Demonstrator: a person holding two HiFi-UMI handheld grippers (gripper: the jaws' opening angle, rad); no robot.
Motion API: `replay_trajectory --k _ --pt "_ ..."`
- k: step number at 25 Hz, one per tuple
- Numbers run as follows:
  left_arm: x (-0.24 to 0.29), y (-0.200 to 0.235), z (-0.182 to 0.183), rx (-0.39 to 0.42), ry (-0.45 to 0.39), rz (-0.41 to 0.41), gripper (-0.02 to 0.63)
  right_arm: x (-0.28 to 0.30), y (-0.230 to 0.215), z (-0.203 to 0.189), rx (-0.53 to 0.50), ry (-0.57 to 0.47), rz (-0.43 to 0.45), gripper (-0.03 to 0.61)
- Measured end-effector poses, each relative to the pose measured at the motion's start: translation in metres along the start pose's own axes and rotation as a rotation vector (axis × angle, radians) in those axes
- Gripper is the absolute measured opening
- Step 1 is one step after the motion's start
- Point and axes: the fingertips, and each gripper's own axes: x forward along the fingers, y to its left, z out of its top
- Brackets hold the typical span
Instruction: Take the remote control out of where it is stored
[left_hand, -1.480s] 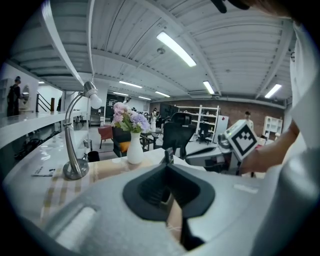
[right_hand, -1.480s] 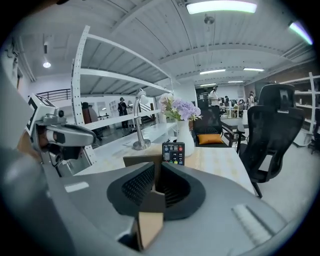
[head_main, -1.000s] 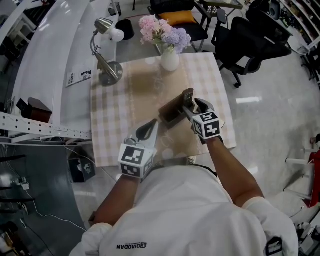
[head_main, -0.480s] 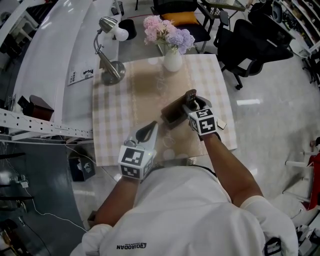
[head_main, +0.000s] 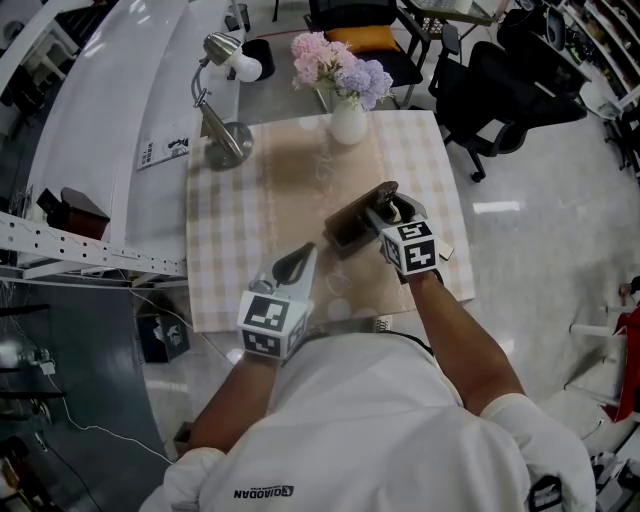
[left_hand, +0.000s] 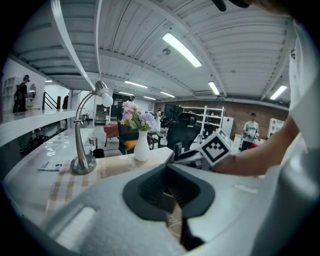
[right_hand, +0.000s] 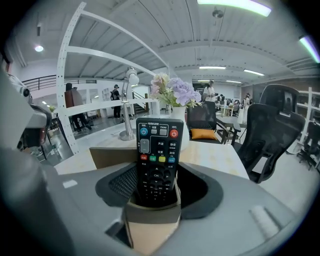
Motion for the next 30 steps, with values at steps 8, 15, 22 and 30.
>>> replay_trajectory --k 8,15,22,30 --pt "0.000 -0.004 0.000 0.008 -0.002 -0.012 0.003 -0.027 0.006 0.033 0.024 -0.094 0.042 0.247" --pt "0.002 -0.014 0.001 0.020 -0.003 -0.032 0.003 -0.067 0.007 0.075 0.016 -0.211 0.070 0.247" --pt "0.007 -0.020 -0.003 0.019 0.003 -0.047 0.003 -0.103 0.002 0.078 -0.046 -0.205 0.084 0.245" --pt "0.016 -0.031 -0.005 0.031 0.012 -0.077 0.003 -0.118 -0.003 0.018 -0.283 0.026 0.099 0.245"
